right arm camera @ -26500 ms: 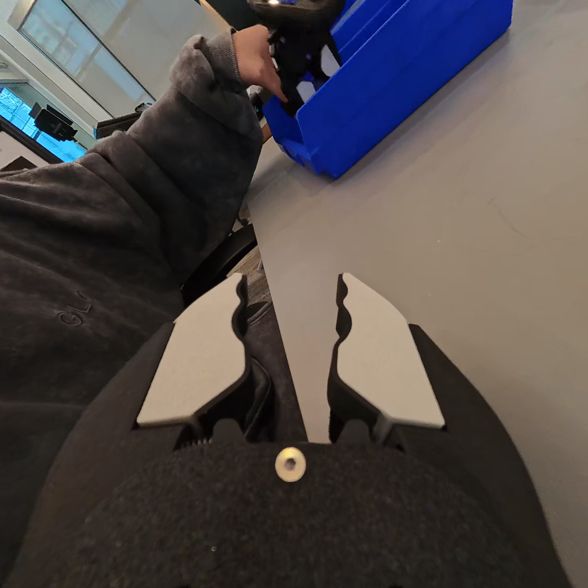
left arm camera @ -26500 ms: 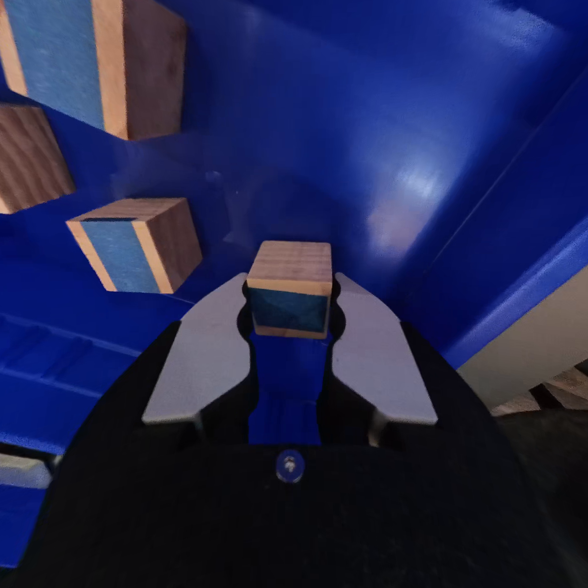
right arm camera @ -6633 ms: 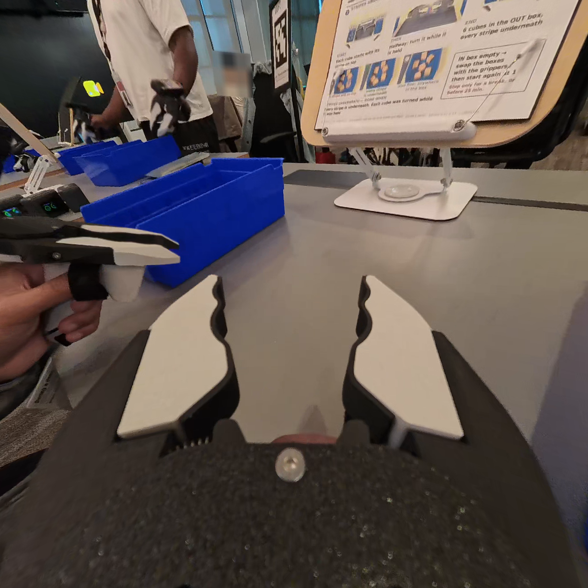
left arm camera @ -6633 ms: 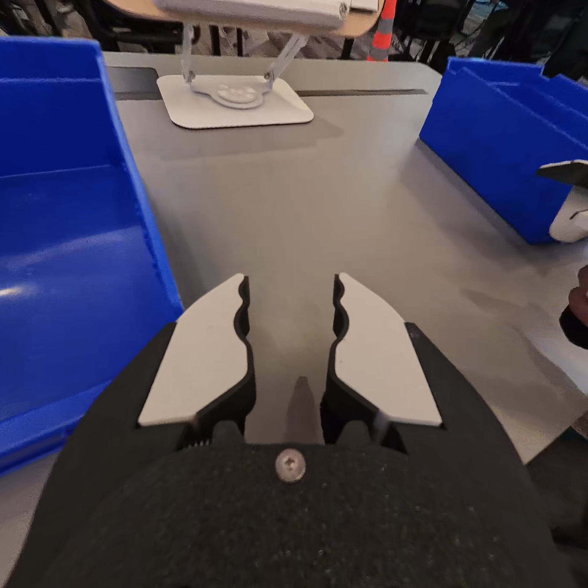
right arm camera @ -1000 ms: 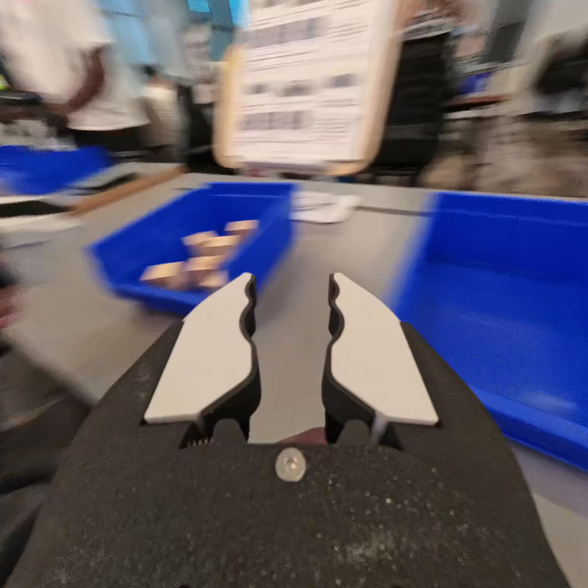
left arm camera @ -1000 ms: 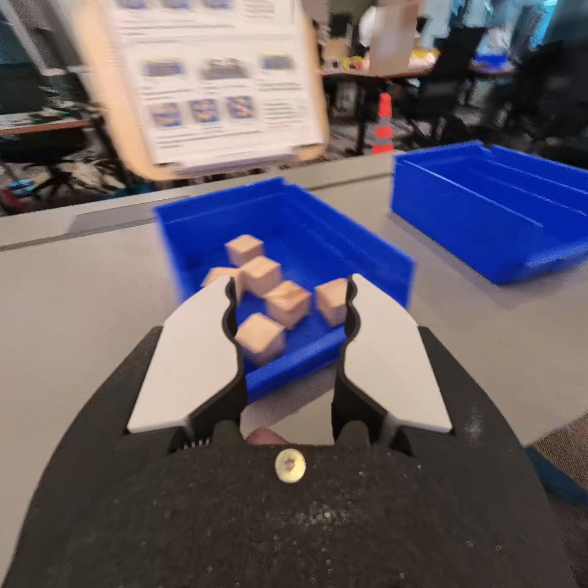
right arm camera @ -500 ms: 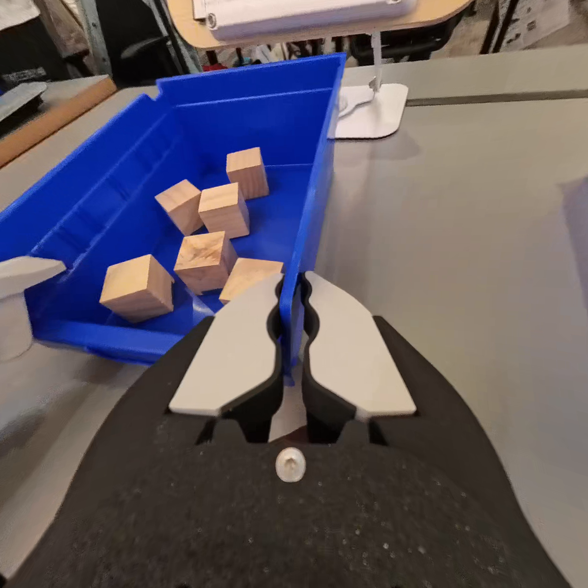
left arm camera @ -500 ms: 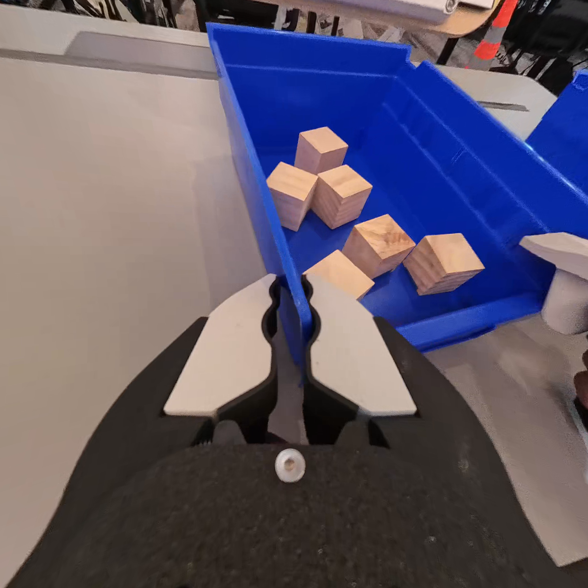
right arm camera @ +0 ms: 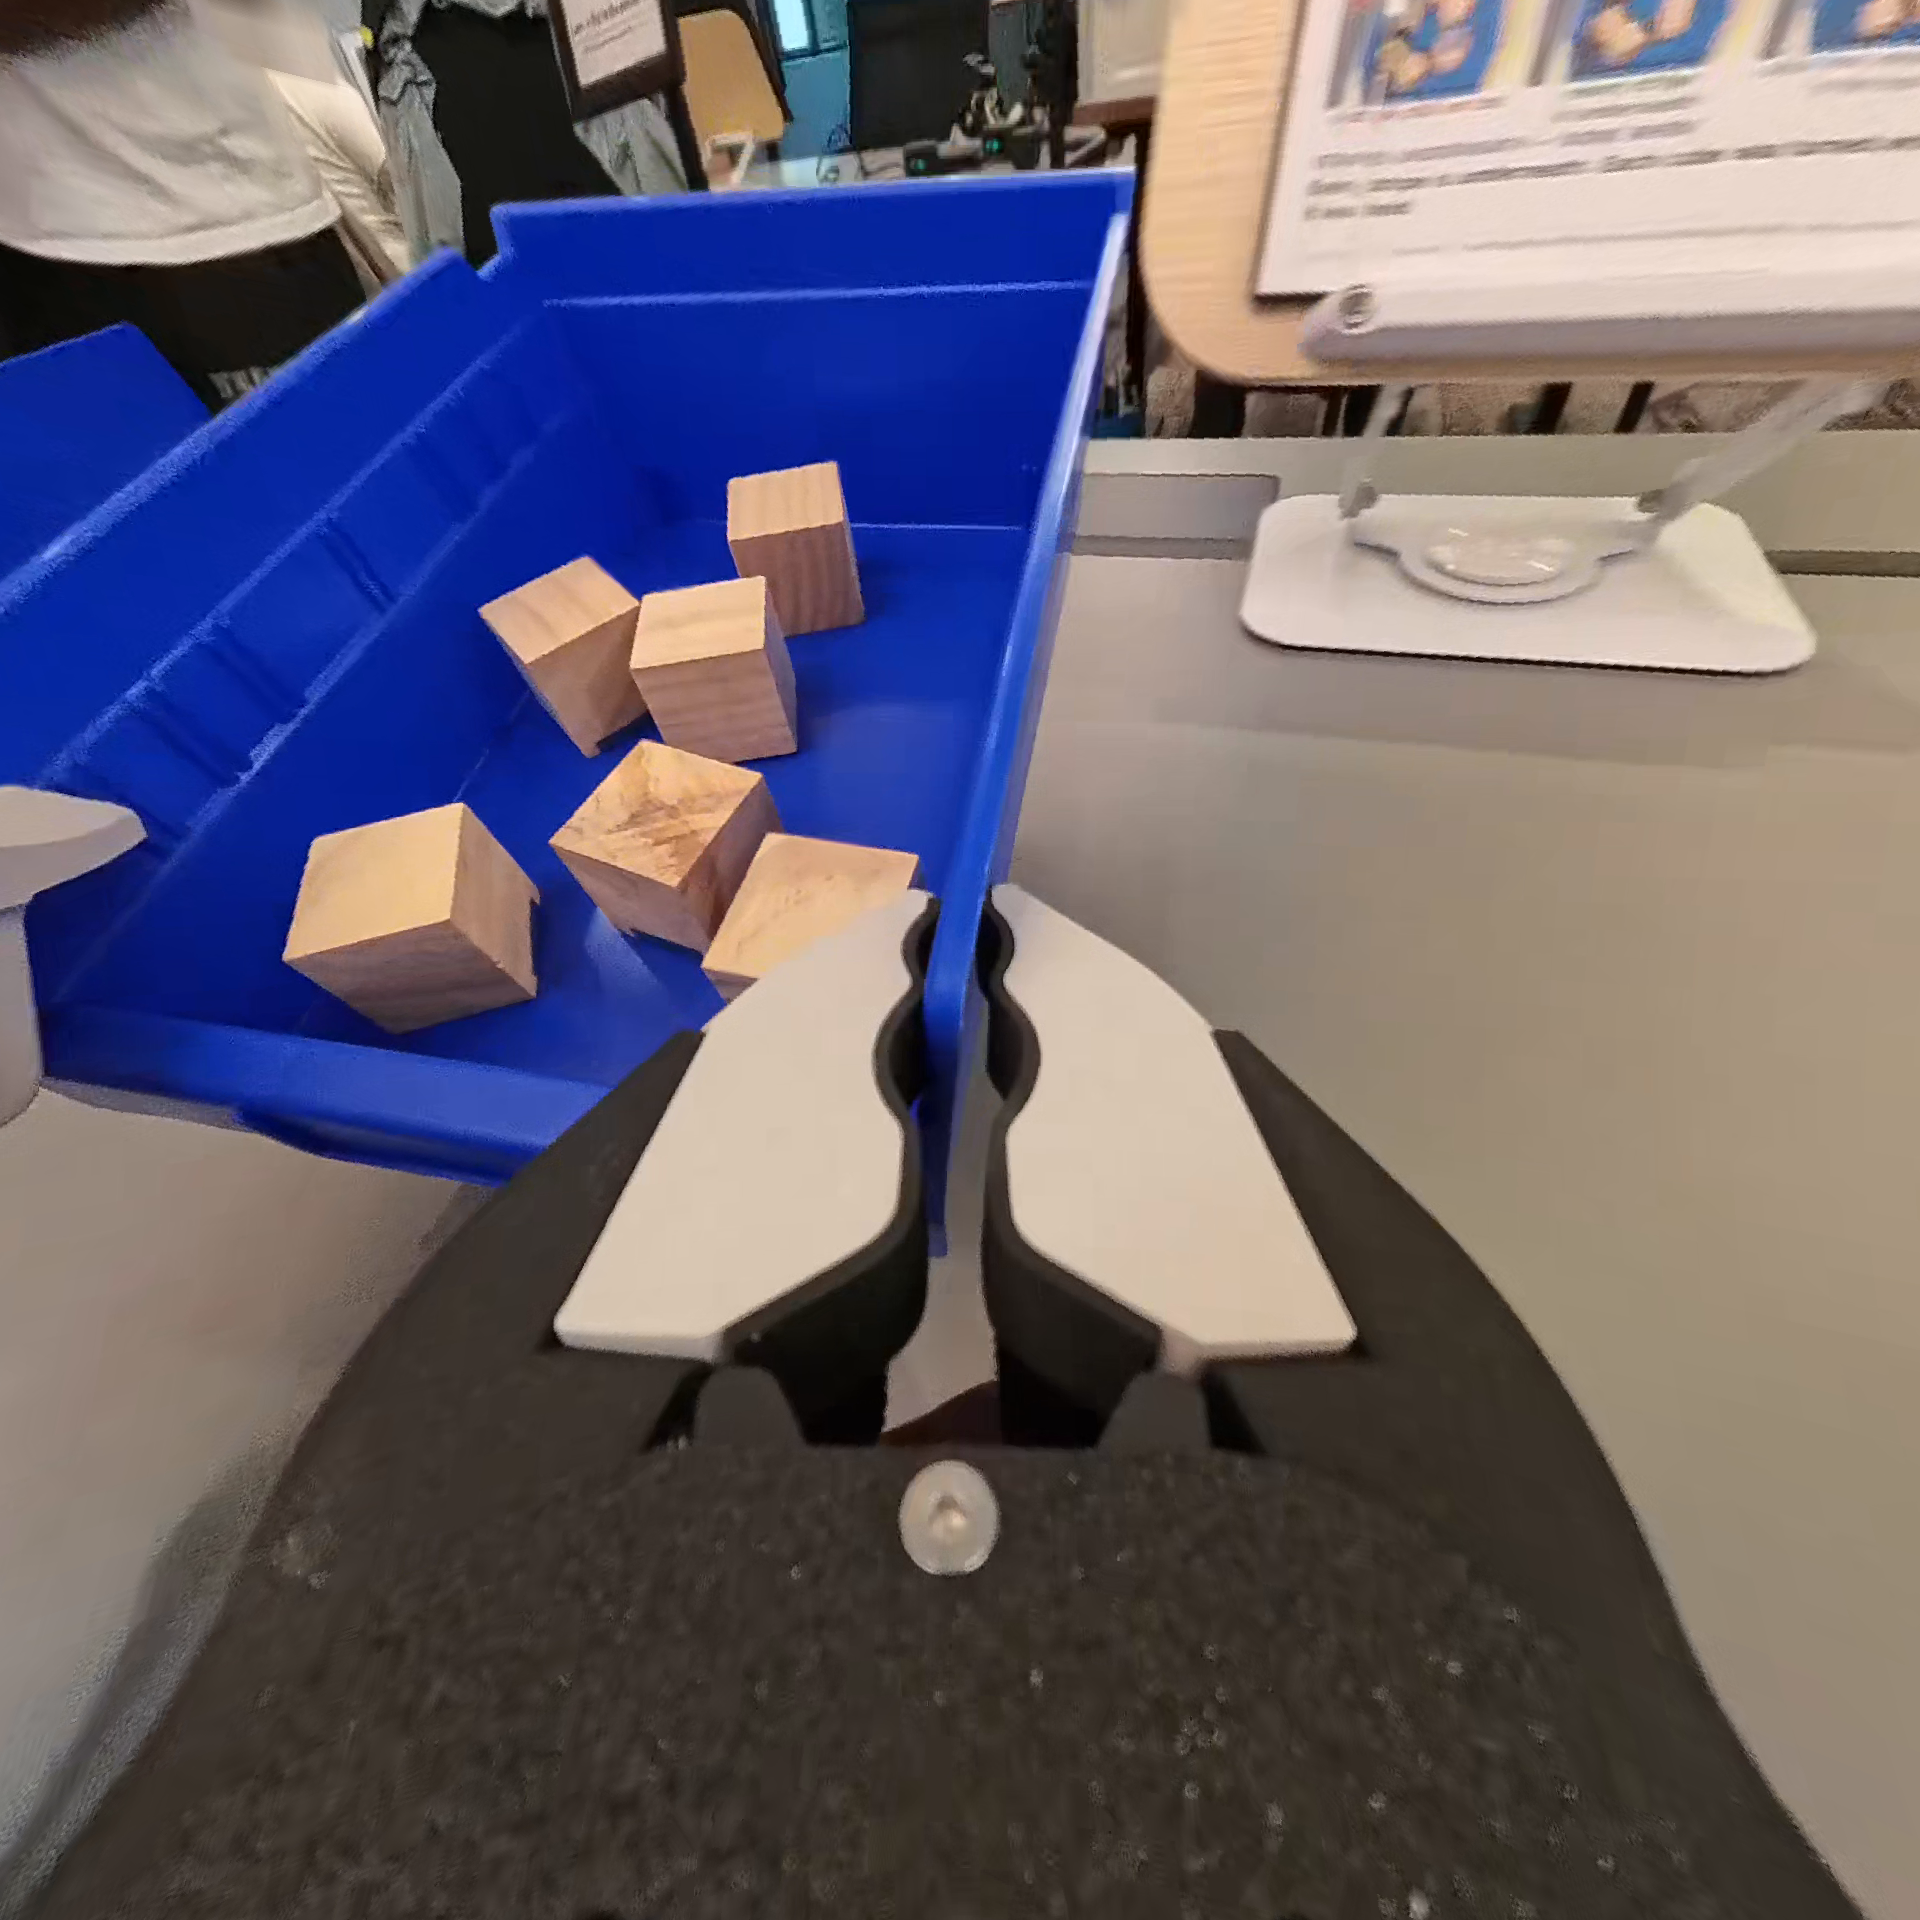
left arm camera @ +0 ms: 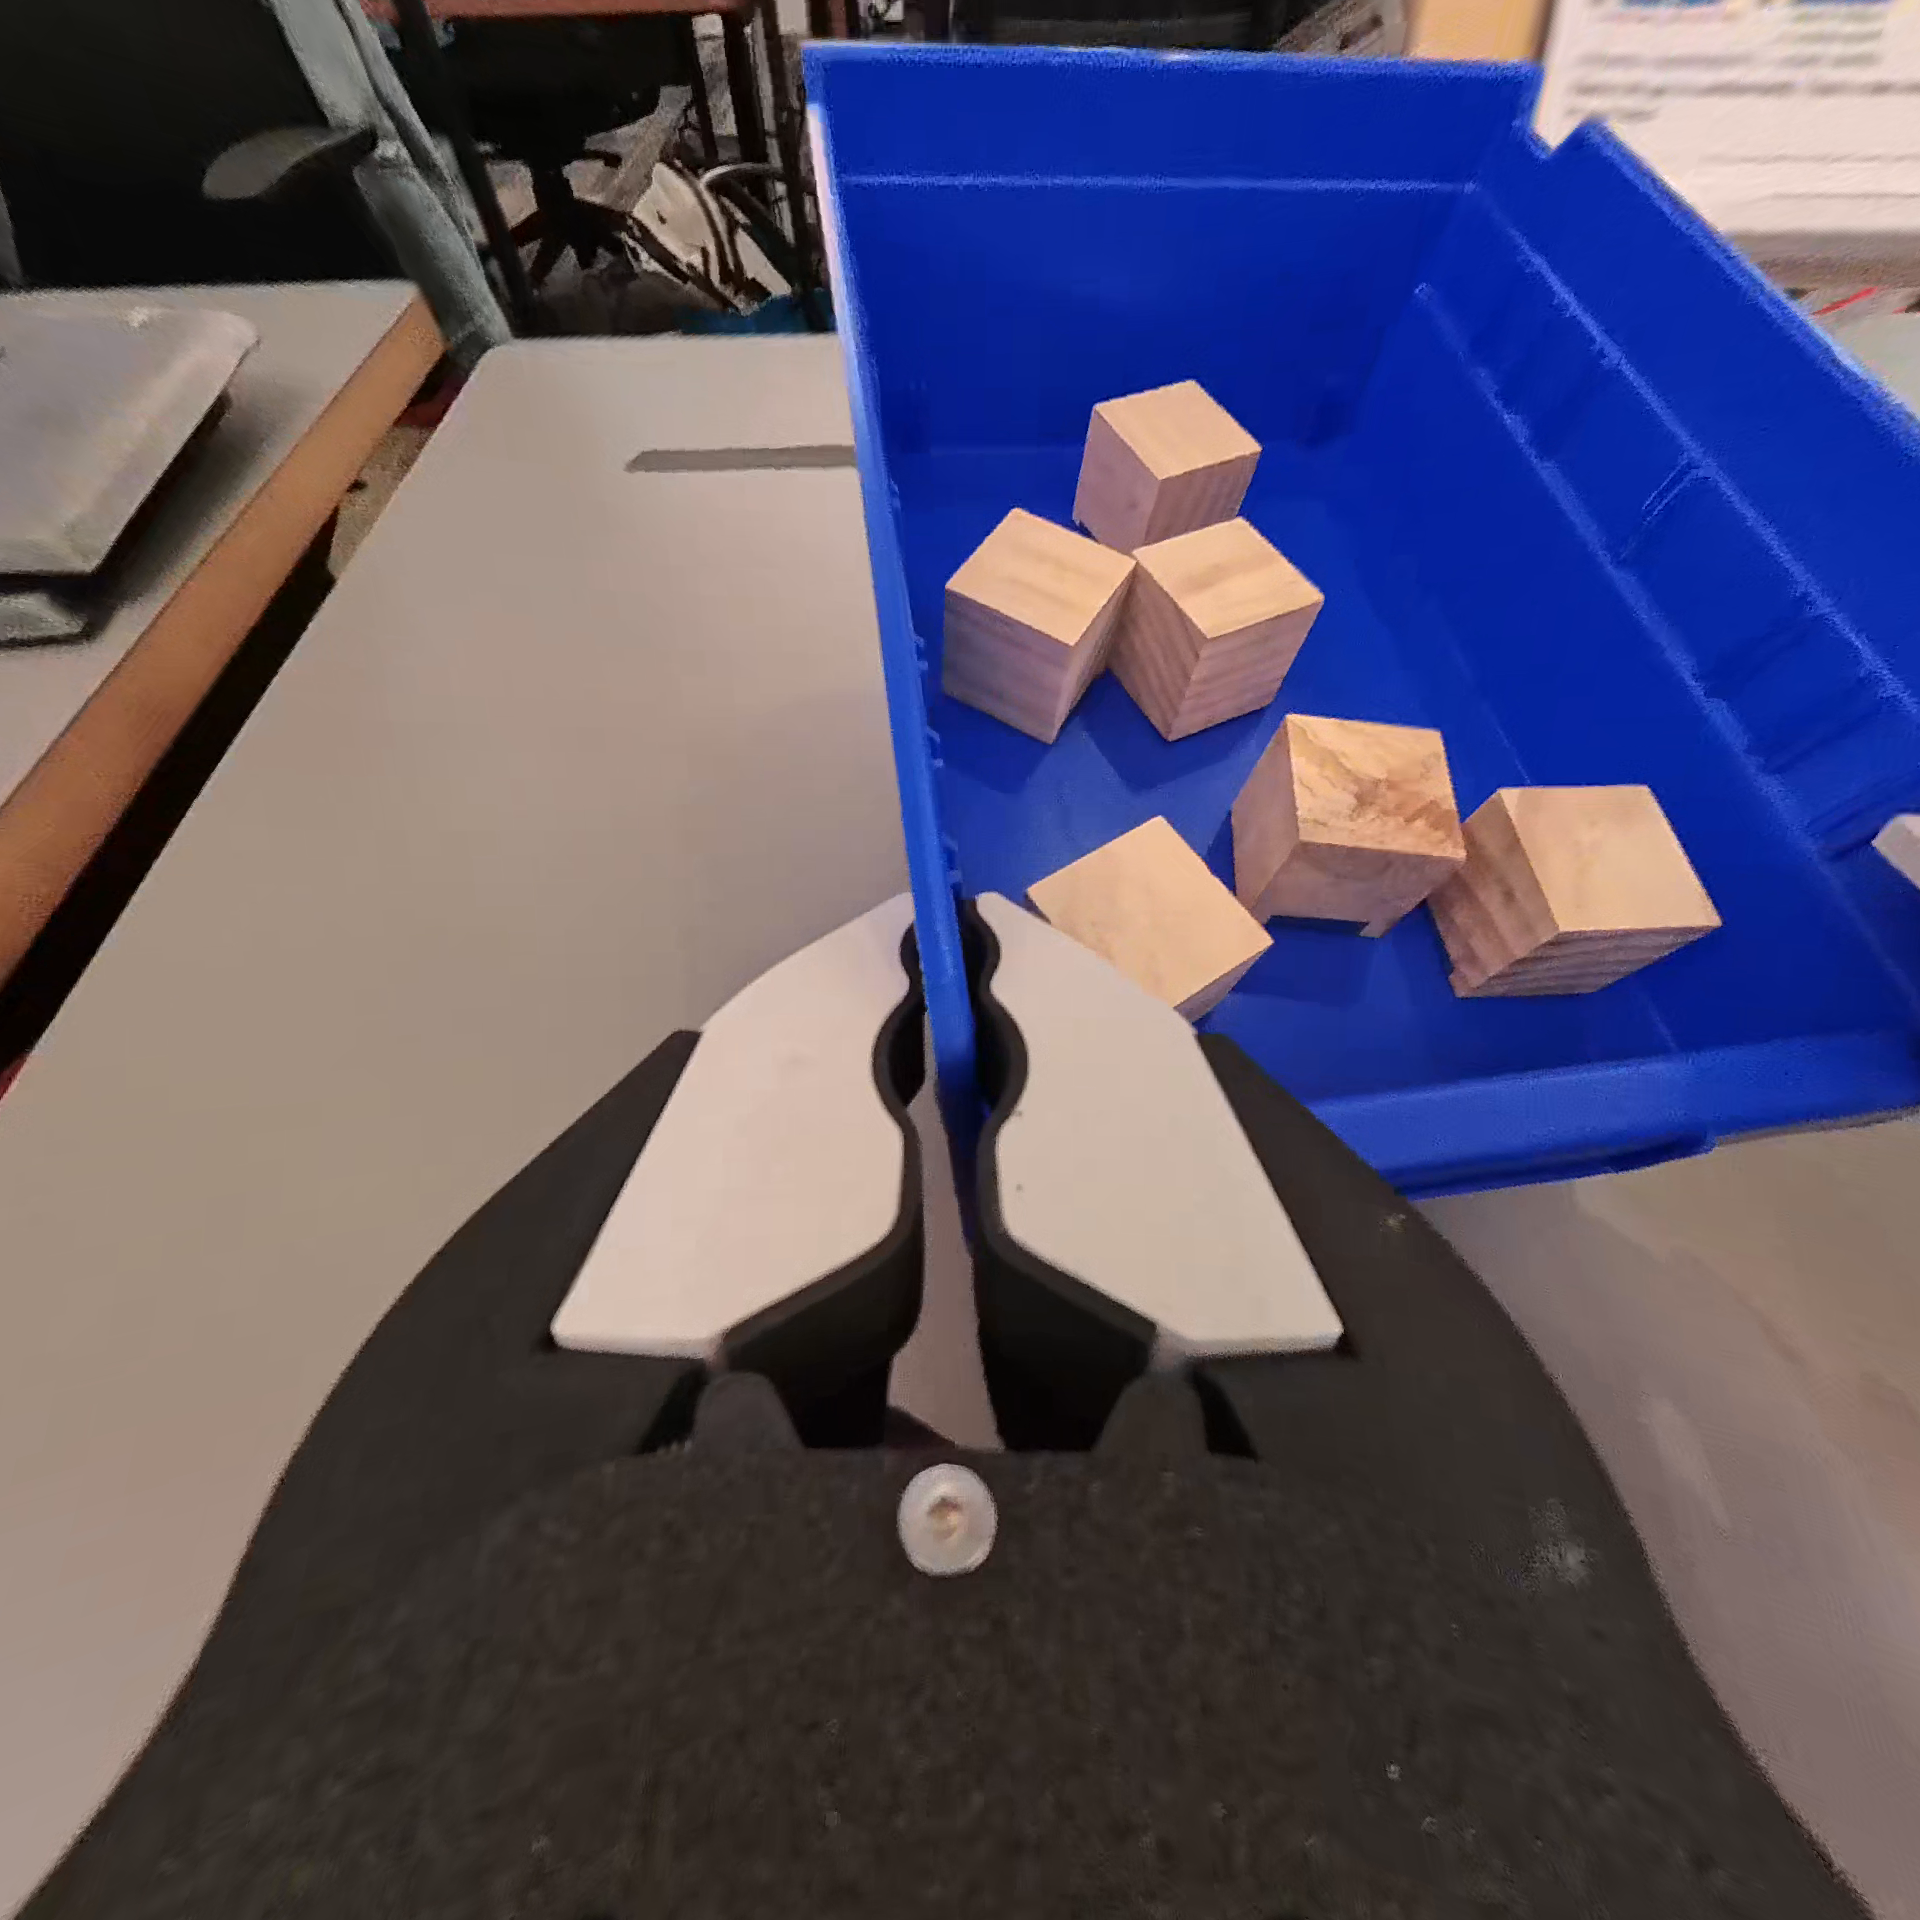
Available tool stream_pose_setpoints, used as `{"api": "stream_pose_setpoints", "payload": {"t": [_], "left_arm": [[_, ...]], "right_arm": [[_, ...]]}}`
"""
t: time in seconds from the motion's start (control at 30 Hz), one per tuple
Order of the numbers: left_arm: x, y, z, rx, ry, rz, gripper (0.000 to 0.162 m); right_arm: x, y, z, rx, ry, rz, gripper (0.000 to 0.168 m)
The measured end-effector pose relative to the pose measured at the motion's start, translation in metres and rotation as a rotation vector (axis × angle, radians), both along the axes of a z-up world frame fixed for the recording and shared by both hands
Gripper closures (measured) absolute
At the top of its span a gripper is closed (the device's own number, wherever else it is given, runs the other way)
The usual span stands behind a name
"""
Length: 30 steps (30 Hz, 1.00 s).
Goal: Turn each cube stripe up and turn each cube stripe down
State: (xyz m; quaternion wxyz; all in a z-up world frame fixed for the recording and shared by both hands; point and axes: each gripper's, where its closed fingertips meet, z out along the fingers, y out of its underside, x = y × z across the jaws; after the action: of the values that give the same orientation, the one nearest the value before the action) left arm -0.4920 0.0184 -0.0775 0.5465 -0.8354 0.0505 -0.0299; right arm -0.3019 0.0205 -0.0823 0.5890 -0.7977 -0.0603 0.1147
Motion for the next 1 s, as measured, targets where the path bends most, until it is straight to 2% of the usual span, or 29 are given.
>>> {"api": "stream_pose_setpoints", "payload": {"t": [0.13,0.27,0.4,0.57,0.63,0.67,0.7,0.77,0.83,0.9,1.0], "left_arm": [[-0.032,0.011,-0.027,-0.059,-0.057,-0.020,0.160],[-0.041,0.022,-0.047,-0.088,-0.074,-0.053,0.160],[-0.040,0.028,-0.048,-0.108,-0.056,-0.071,0.159],[-0.040,0.029,-0.047,-0.087,-0.128,-0.067,0.157],[-0.041,0.026,-0.048,-0.097,-0.121,-0.088,0.154],[-0.049,0.023,-0.048,-0.122,-0.099,-0.049,0.139],[-0.058,0.019,-0.042,-0.134,-0.063,-0.002,0.119],[-0.068,0.007,-0.015,-0.082,-0.012,0.054,0.110],[-0.060,-0.006,0.017,-0.033,0.017,0.060,0.105],[-0.033,-0.017,0.044,0.009,0.037,0.024,0.099],[0.036,-0.031,0.077,0.080,-0.043,-0.120,0.098]], "right_arm": [[-0.035,0.009,-0.012,-0.037,-0.019,0.003,0.161],[-0.044,0.015,-0.032,-0.088,-0.025,-0.008,0.160],[-0.043,0.017,-0.041,-0.106,0.009,-0.021,0.159],[-0.045,0.017,-0.040,-0.097,0.049,0.017,0.156],[-0.046,0.014,-0.040,-0.114,0.062,0.070,0.152],[-0.047,0.011,-0.039,-0.131,0.072,0.109,0.150],[-0.046,0.006,-0.036,-0.146,0.095,0.144,0.148],[-0.033,-0.004,-0.014,-0.109,0.173,0.194,0.136],[-0.010,-0.013,0.017,-0.034,0.205,0.237,0.136],[0.016,-0.024,0.047,0.037,0.199,0.302,0.133],[0.065,-0.039,0.072,0.048,0.153,0.379,0.129]]}}
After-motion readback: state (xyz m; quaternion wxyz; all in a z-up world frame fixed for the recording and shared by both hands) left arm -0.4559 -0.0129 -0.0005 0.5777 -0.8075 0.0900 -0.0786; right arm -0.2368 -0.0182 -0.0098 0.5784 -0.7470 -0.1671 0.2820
